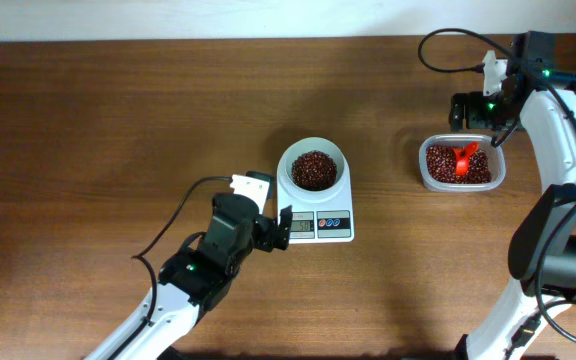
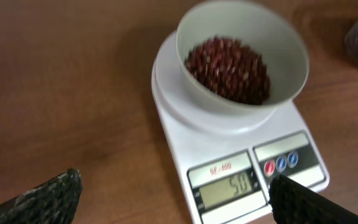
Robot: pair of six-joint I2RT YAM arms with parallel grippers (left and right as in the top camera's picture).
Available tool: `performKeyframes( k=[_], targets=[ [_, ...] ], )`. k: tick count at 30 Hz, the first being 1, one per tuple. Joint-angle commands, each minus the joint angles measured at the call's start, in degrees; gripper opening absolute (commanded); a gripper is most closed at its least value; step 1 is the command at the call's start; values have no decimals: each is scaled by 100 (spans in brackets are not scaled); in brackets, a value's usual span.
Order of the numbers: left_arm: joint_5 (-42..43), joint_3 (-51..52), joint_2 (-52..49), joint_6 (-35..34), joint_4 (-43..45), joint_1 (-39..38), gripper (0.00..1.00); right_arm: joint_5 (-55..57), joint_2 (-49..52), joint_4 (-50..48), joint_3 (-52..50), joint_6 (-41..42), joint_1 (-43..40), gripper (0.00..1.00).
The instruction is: Scoop item into bowl and weigh 50g on scale
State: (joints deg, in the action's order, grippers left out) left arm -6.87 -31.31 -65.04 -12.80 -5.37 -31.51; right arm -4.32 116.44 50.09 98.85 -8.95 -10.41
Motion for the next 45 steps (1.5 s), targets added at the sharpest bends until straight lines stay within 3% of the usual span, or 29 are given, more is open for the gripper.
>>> performKeyframes(
  k=[1,5,6,7,8,11,16,21,34,45],
  targets=[
    [157,138,-225,98,0,26,99,31,33,0,92,37,-26,99],
    [739,-199,-525,769,-122,15,99,31,33,0,92,37,-26,99],
    [761,-514,-597,813,-680,15,99,31,33,0,92,37,-26,99],
    [715,-1532,-970,750,-2295,13,99,31,33,0,92,37,-26,99],
    [684,-1893,-1189,750,-2704,13,99,31,33,0,92,37,-26,99],
    [688,-2378,-1685,444,-3353,13,99,31,33,0,92,37,-26,99],
    [977,-2697,-2413,317,-3560,4,99,31,33,0,92,37,-26,99],
    [708,-3534,-2806,321,-4933,-345,99,31,33,0,92,37,-26,99],
    [157,-3639,-3552,323,-4712,-638,99,31,33,0,92,37,-26,99],
    [125,-3644,-3556,326,-4516,-645,99,31,33,0,92,37,-26,99]
  ],
)
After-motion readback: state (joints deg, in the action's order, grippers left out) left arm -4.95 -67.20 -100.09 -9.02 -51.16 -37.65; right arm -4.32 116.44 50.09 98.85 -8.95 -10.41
